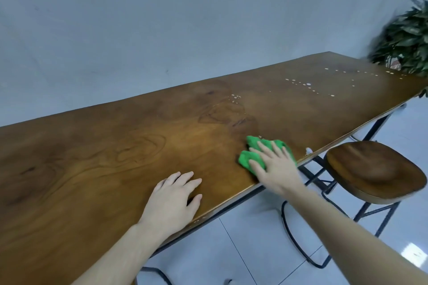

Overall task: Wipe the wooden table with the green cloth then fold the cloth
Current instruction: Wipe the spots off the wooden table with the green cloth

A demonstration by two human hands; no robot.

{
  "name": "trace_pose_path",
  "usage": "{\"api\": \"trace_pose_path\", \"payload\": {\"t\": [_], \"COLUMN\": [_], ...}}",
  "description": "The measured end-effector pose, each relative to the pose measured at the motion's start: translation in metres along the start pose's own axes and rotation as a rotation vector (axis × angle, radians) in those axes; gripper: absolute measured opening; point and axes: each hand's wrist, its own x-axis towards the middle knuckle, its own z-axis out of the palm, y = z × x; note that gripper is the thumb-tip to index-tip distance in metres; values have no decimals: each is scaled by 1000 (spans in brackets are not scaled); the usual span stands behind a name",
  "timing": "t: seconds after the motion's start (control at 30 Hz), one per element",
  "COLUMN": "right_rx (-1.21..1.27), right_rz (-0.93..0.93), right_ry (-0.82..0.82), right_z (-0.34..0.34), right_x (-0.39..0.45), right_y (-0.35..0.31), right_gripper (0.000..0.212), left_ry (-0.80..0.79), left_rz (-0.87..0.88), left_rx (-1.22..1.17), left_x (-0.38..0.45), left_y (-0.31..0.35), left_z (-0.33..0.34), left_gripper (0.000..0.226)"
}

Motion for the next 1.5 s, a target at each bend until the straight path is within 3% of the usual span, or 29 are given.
{"api": "trace_pose_path", "payload": {"t": [0.1,0.17,0.27,0.37,0.63,0.83,0.93,1.13,1.33,1.5], "right_rx": [37,61,94,100,-112,-81,-8,149,59,23], "right_rz": [-211,-318,-480,-587,-622,-548,-440,-320,-522,-651], "right_ry": [-14,34,224,353,427,414,433,449,208,154], "right_z": [13,20,30,34,17,-10,-16,-6,4,16], "right_x": [-16,-22,-24,-15,38,67,70,58,26,-7], "right_y": [-44,-52,-33,5,156,263,284,244,155,72], "right_gripper": [90,75,50,47,53,56,50,42,52,52], "left_ry": [11,21,24,9,-13,-44,-29,9,36,60], "left_rz": [-11,-30,-50,-60,-70,-71,-79,-114,-147,-184], "left_rx": [1,12,8,8,23,38,48,41,35,70], "left_x": [2,2,6,18,77,112,123,128,114,84], "left_y": [4,6,12,24,88,131,145,154,145,117], "left_z": [4,7,9,10,22,29,32,35,36,28], "left_gripper": [47,47,46,46,45,46,45,42,39,37]}}
